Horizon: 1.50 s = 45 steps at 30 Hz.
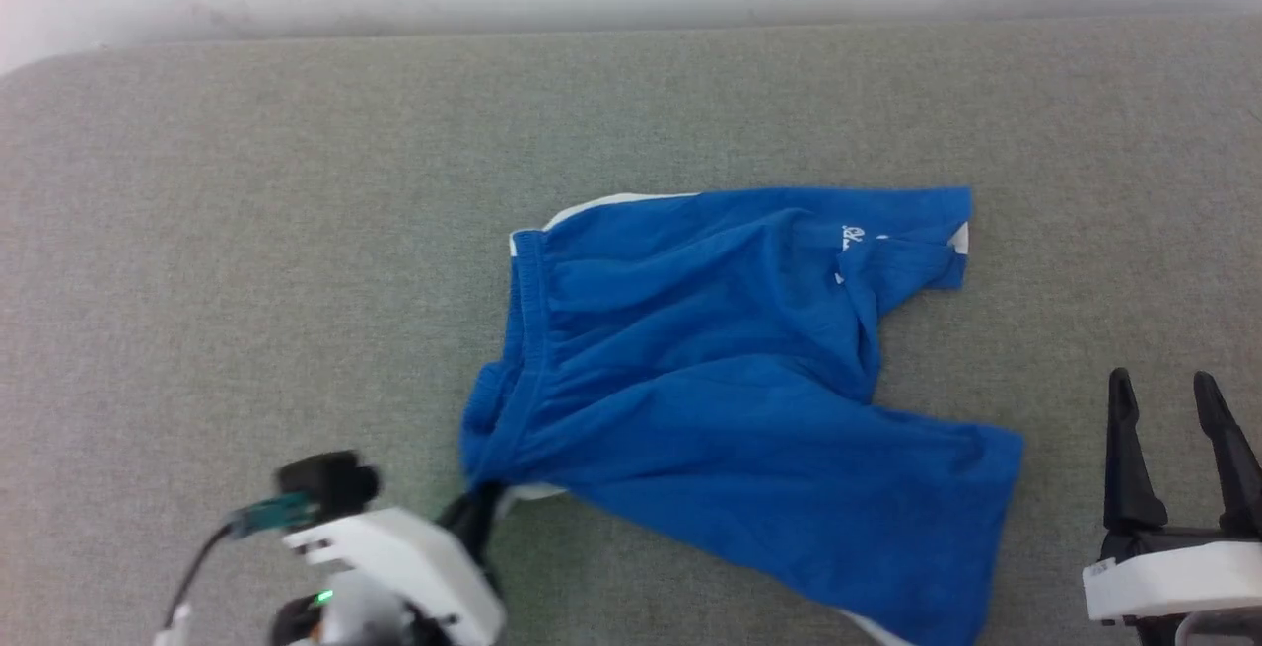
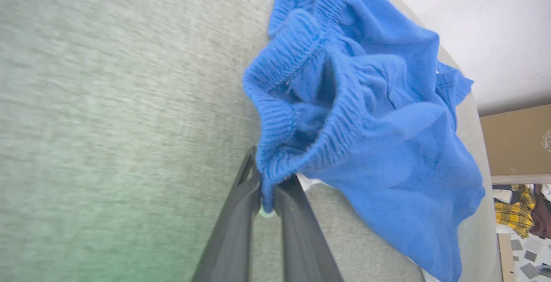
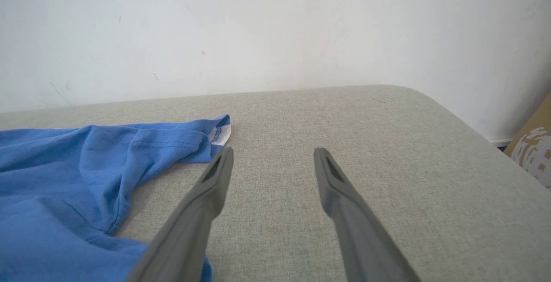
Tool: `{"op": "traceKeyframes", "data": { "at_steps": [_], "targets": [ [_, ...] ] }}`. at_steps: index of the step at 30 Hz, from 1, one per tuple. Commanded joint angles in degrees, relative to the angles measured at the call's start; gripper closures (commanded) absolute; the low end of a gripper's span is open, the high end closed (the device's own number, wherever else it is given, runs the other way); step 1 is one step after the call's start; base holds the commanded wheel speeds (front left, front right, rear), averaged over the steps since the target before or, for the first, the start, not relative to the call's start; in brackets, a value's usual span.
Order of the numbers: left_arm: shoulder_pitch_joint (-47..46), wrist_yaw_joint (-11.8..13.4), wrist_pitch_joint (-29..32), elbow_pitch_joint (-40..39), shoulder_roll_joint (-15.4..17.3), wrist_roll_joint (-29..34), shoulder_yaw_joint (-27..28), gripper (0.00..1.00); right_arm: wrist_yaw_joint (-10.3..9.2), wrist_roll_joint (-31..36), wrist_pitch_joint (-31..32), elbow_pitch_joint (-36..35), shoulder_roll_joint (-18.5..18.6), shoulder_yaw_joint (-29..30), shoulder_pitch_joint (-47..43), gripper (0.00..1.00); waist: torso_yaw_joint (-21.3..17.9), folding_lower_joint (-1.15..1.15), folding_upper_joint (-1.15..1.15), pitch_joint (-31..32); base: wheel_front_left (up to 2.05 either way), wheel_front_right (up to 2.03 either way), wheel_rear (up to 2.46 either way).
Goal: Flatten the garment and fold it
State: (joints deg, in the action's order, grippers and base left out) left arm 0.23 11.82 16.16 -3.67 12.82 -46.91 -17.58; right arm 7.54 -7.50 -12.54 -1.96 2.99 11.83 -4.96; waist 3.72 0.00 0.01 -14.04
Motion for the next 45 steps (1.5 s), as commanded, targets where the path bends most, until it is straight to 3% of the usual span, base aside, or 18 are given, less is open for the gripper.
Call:
{"op": "traceKeyframes", "data": {
  "at_steps": [1, 6, 8, 14, 20, 25, 40, 41, 43, 44, 45],
  "targets": [
    [2.05, 0.78, 0.32, -1.28, 1.75, -0.36, 1.42, 1.00, -0.05, 0.24, 0.41, -0.40, -0.12, -0.05, 0.20, 0.00, 0.24, 0.00, -0.01, 0.25, 0.00, 0.00, 0.00],
    [4.96, 1.58, 0.19, -3.79, 3.41, -0.87, 3.29, 1.00, -0.05, 0.13, 3.12, -1.06, -0.12, -2.27, -0.99, 0.00, 0.62, 0.00, -0.01, 0.31, 0.00, 0.00, 0.00],
    [5.54, 1.50, 0.07, -4.53, 2.83, -1.49, 3.19, 1.00, -0.05, -3.22, 6.90, -1.35, -0.12, -4.51, -2.09, 0.00, 0.75, 0.00, -0.01, 0.36, 0.00, 0.00, 0.00],
    [4.96, 0.88, -0.14, -4.72, 1.17, -1.66, 1.37, 1.00, -0.05, -8.22, 28.70, -7.19, -0.12, -11.96, -8.90, 0.00, 0.66, 0.00, -0.01, 0.45, 0.00, 0.00, 0.00],
    [4.29, 0.66, -0.69, -4.02, 0.89, -1.50, 1.16, 1.00, -0.05, -8.94, 44.64, -18.52, 0.02, -12.14, -15.85, 0.00, -0.33, 0.00, -0.01, -0.21, 0.00, 0.00, 0.00],
    [3.64, 0.29, -0.83, -3.17, 0.64, -1.63, 0.90, 1.00, -0.05, -9.76, 47.40, -20.15, -0.07, -13.28, -16.95, 0.00, -0.27, 0.00, -0.01, -0.62, 0.00, 0.00, 0.00],
    [1.67, -0.32, -1.61, -1.38, 0.13, -2.16, 1.10, 1.00, -0.05, -12.16, 45.56, -10.90, -0.11, -16.82, -14.66, 0.02, 1.53, 0.00, -0.01, -1.80, 0.00, 0.00, 0.00],
    [1.55, -0.36, -1.70, -1.31, 0.10, -2.16, 1.11, 1.00, -0.05, -12.66, 44.84, -10.42, -0.11, -16.80, -14.26, 0.44, 1.54, 0.00, -0.01, -1.88, 0.00, 0.00, 0.00],
    [1.36, -0.41, -1.88, -1.17, 0.02, -2.19, 1.14, 1.00, -0.05, -13.23, 43.79, -9.49, -0.11, -16.99, -13.53, 0.86, 1.53, 0.00, -0.01, -2.00, 0.00, 0.00, 0.00],
    [1.25, -0.45, -1.93, -1.07, 0.00, -2.21, 1.15, 1.00, -0.05, -13.64, 42.90, -9.21, -0.11, -16.82, -13.14, 1.00, 1.50, 0.00, -0.01, -2.03, 0.00, 0.00, 0.00],
    [1.14, -0.49, -1.97, -0.97, -0.02, -2.26, 1.18, 1.00, -0.05, -13.81, 42.17, -8.87, -0.11, -16.72, -12.78, 1.00, 1.47, 0.00, -0.01, -2.02, 0.00, 0.00, 0.00]
  ]
}}
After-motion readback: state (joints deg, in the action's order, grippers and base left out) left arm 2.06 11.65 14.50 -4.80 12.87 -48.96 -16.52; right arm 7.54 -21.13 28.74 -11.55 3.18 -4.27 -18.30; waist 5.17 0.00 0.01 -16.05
